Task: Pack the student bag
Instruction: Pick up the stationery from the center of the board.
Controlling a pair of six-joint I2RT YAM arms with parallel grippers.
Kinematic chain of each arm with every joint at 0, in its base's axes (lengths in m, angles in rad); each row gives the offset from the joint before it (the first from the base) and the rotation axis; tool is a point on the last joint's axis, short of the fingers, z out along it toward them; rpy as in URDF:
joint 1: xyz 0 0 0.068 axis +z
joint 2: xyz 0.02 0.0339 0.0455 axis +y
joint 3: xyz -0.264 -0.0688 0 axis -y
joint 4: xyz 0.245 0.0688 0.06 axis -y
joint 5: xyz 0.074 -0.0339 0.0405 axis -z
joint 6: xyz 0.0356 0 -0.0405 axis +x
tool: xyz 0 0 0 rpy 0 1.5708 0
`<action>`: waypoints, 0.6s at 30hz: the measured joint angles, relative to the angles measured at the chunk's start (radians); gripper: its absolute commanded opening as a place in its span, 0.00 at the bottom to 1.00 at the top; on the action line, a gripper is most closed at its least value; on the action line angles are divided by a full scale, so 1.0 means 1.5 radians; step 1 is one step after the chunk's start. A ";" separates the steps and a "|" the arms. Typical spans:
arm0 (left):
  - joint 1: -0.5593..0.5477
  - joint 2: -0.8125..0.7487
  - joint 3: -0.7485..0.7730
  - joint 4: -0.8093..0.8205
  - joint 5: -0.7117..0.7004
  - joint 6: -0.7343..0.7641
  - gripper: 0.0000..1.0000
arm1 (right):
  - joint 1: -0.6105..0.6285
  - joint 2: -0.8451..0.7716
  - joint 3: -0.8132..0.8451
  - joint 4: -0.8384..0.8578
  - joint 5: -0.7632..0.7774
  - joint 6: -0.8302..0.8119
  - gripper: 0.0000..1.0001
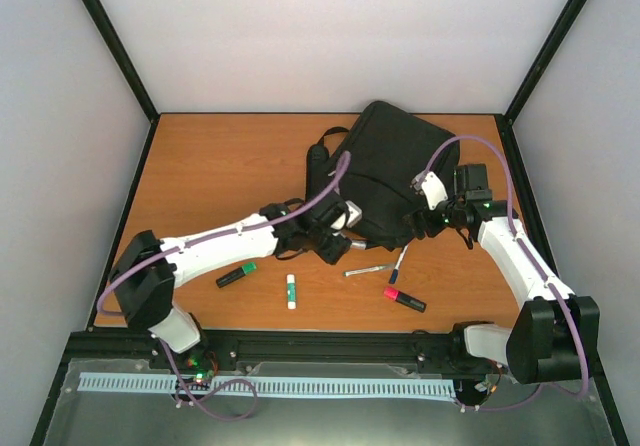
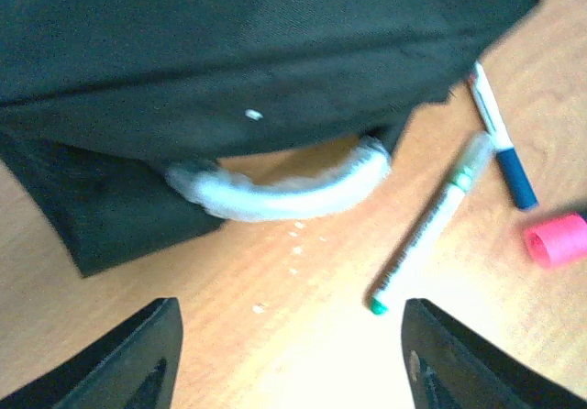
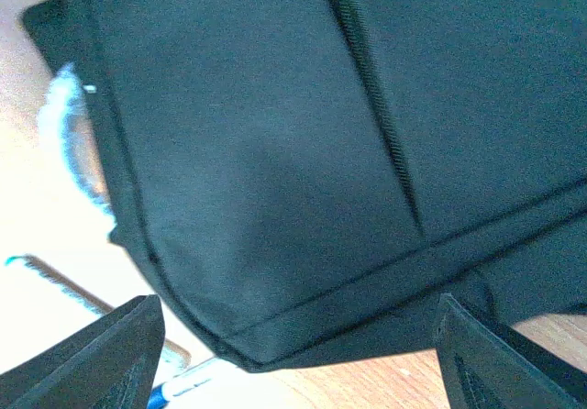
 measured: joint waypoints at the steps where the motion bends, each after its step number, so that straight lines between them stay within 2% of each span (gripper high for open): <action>1: -0.012 0.009 0.001 0.000 0.001 0.009 0.55 | 0.000 0.000 0.000 0.005 0.015 0.005 0.82; 11: -0.089 0.178 0.069 -0.015 -0.010 0.091 0.54 | -0.005 0.010 0.001 0.031 0.133 0.050 0.81; 18: -0.096 0.247 0.129 -0.023 -0.010 0.127 0.46 | -0.012 0.017 0.004 0.048 0.197 0.079 0.81</action>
